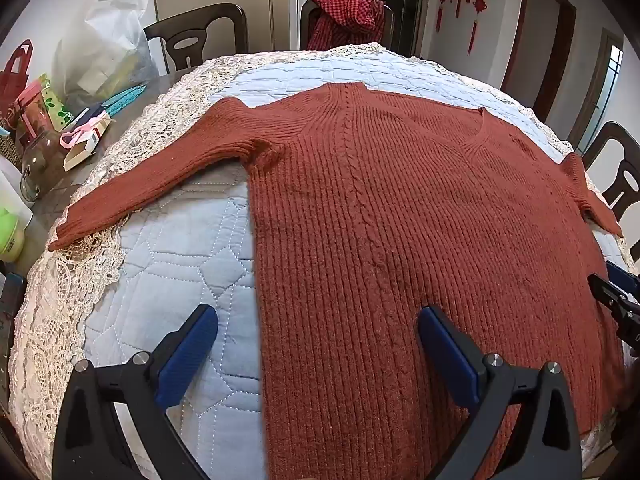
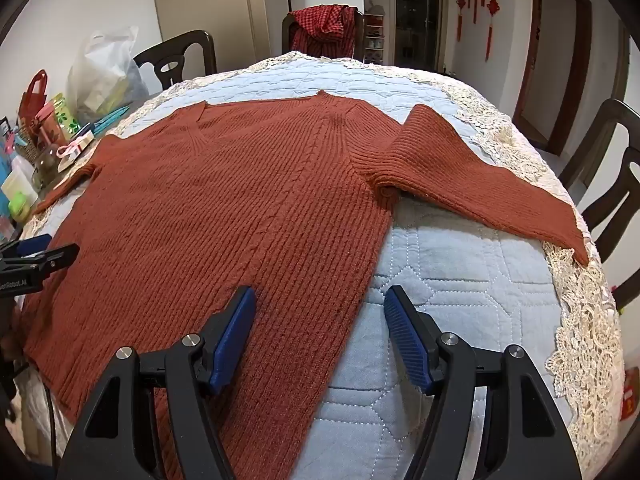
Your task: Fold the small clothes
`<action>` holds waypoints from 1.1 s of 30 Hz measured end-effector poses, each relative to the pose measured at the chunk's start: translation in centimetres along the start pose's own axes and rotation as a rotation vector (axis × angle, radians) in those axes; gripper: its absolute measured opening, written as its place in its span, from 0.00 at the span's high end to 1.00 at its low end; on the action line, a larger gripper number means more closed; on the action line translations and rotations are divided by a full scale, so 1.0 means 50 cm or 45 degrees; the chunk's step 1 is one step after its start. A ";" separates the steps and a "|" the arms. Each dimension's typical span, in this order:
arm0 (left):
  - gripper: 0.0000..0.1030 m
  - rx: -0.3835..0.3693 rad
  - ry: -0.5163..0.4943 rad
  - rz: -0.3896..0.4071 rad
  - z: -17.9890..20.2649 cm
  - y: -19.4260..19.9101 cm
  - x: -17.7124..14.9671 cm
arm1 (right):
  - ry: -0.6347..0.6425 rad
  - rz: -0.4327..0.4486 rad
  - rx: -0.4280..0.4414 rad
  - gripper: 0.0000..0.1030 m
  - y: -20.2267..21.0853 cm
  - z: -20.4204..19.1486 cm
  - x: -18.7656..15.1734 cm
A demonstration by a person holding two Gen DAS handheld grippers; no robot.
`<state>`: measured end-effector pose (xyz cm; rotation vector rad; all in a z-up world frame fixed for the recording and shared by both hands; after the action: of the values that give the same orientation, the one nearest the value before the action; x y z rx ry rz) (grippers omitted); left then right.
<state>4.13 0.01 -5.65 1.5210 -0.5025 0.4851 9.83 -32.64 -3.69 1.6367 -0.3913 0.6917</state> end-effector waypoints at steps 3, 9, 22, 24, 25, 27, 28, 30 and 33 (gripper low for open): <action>0.01 -0.001 0.002 0.002 0.000 0.000 0.000 | -0.001 0.001 0.001 0.35 0.000 0.000 0.000; 0.01 0.003 0.002 0.005 0.004 -0.002 0.003 | -0.002 0.002 0.002 0.35 0.001 0.001 0.000; 0.01 0.000 -0.002 0.014 0.008 0.005 0.002 | -0.003 0.002 0.004 0.34 0.001 0.001 0.001; 0.01 0.000 -0.001 0.015 0.008 0.005 0.002 | -0.003 0.003 0.003 0.34 0.001 0.001 0.001; 0.01 0.000 -0.002 0.015 0.008 0.005 0.002 | -0.003 0.003 0.004 0.34 0.001 0.001 0.001; 0.01 0.000 -0.002 0.015 0.008 0.005 0.002 | -0.003 0.003 0.004 0.34 0.001 0.001 0.001; 0.01 0.000 -0.002 0.015 0.008 0.005 0.002 | -0.003 0.003 0.004 0.34 0.001 0.001 0.000; 0.01 0.000 -0.002 0.015 0.008 0.005 0.002 | -0.003 0.003 0.004 0.34 0.001 0.002 0.000; 0.01 0.000 -0.002 0.016 0.008 0.005 0.002 | -0.003 0.003 0.005 0.34 0.001 0.002 0.000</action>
<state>4.05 -0.39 -5.40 1.5191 -0.5136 0.4934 9.84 -32.73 -3.65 1.6410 -0.3940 0.6922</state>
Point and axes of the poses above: each gripper's, at about its wrist camera, not at the fingertips, and y roughly against the way its jaws point, z to its right, x to its top, the point moved 7 cm from there along -y, roughly the way its jaws point, and after that the axes turned 3 degrees about -y, right-handed, at the moved point
